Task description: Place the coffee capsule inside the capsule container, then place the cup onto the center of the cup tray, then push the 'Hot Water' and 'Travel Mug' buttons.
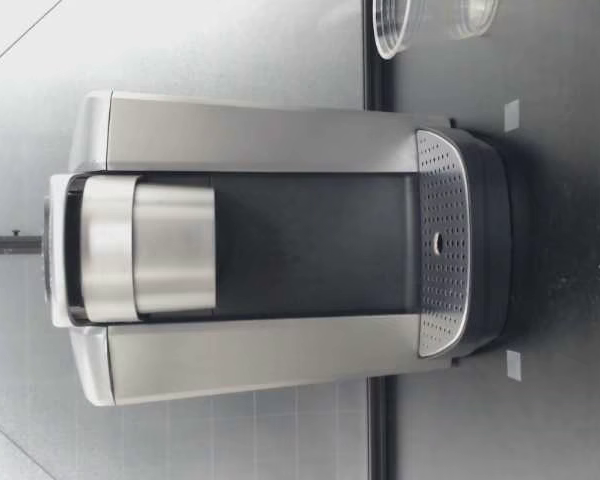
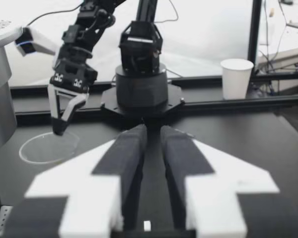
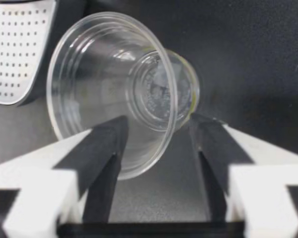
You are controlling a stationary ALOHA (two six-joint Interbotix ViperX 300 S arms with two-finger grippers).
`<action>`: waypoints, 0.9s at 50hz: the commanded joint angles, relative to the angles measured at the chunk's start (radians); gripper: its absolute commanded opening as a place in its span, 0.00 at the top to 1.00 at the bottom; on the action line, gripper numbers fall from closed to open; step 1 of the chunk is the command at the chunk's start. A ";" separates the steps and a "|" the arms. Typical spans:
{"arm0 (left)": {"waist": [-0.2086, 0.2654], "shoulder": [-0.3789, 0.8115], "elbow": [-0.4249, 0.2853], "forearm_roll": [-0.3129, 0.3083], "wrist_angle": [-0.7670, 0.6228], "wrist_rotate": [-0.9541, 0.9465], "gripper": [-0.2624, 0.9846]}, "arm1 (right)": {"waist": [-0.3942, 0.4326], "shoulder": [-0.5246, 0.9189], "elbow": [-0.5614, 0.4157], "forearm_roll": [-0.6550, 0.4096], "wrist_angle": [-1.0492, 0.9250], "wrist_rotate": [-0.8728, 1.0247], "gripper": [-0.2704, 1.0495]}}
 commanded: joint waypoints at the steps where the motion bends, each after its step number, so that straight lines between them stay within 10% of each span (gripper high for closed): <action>1: -0.002 -0.005 -0.011 0.000 -0.009 -0.002 0.62 | -0.006 0.014 -0.031 -0.002 -0.002 -0.003 0.39; 27: -0.002 -0.006 -0.006 0.000 -0.008 -0.003 0.62 | -0.002 -0.014 -0.054 0.009 0.017 0.002 0.75; 45: -0.002 -0.009 -0.002 0.000 -0.009 -0.002 0.62 | 0.120 0.011 -0.153 0.083 -0.051 0.067 0.76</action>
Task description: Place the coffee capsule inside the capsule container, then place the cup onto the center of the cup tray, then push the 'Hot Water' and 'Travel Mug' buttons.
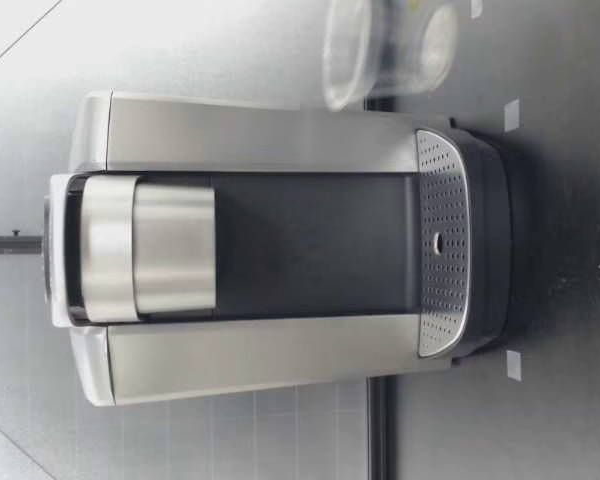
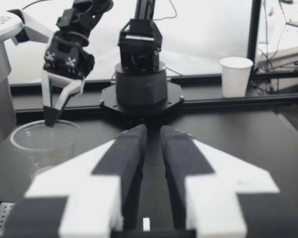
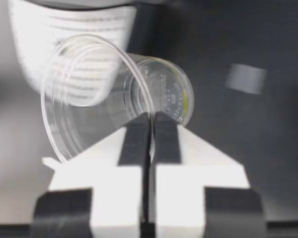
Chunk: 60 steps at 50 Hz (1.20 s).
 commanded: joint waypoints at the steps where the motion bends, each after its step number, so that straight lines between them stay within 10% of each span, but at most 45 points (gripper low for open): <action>1: -0.002 -0.003 -0.011 0.000 -0.009 0.000 0.62 | 0.035 0.017 -0.051 0.003 -0.037 0.017 0.76; 60: -0.002 -0.023 0.026 0.000 -0.009 -0.005 0.62 | 0.104 0.405 -0.377 0.005 -0.083 0.084 0.76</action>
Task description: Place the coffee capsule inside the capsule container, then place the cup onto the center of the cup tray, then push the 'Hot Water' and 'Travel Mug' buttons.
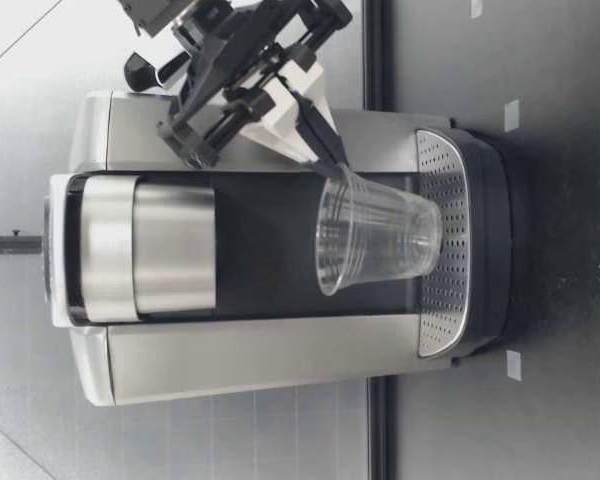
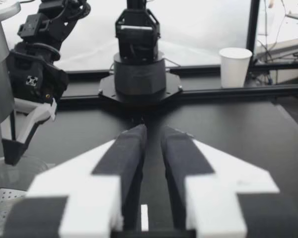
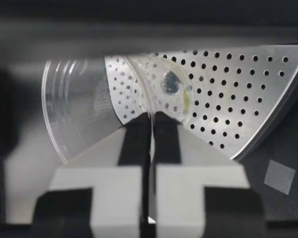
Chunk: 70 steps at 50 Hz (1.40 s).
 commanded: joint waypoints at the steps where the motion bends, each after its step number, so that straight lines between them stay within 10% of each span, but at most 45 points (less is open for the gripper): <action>1: -0.002 -0.008 -0.009 0.000 -0.009 0.000 0.62 | 0.003 -0.003 -0.029 0.000 -0.003 0.005 0.76; 31: -0.002 -0.031 0.005 0.000 -0.008 -0.002 0.62 | 0.003 0.005 -0.032 -0.002 -0.014 0.002 0.43; 70: -0.002 -0.032 -0.009 -0.005 -0.008 -0.003 0.62 | -0.025 -0.212 0.129 -0.123 -0.006 -0.058 0.43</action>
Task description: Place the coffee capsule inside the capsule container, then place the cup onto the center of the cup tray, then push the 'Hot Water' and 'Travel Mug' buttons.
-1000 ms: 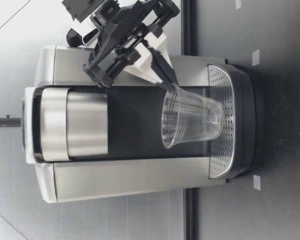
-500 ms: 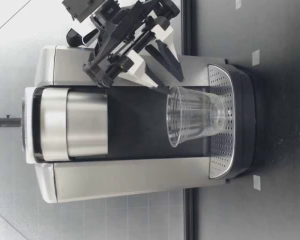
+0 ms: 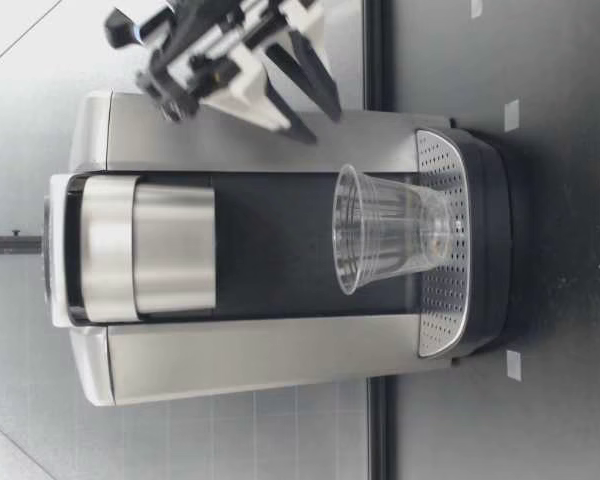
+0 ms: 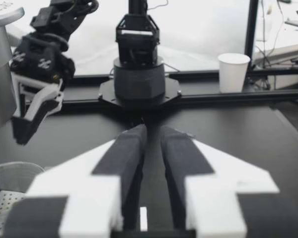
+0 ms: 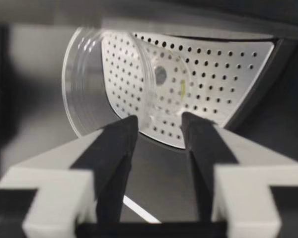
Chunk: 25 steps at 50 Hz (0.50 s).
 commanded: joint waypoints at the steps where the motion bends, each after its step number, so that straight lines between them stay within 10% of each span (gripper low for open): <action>1: 0.000 0.000 -0.026 -0.005 -0.008 0.002 0.62 | -0.005 -0.069 0.011 -0.067 0.011 -0.028 0.43; 25: 0.026 0.041 -0.129 -0.115 -0.008 0.037 0.61 | 0.158 -0.454 0.124 -0.376 -0.176 -0.376 0.43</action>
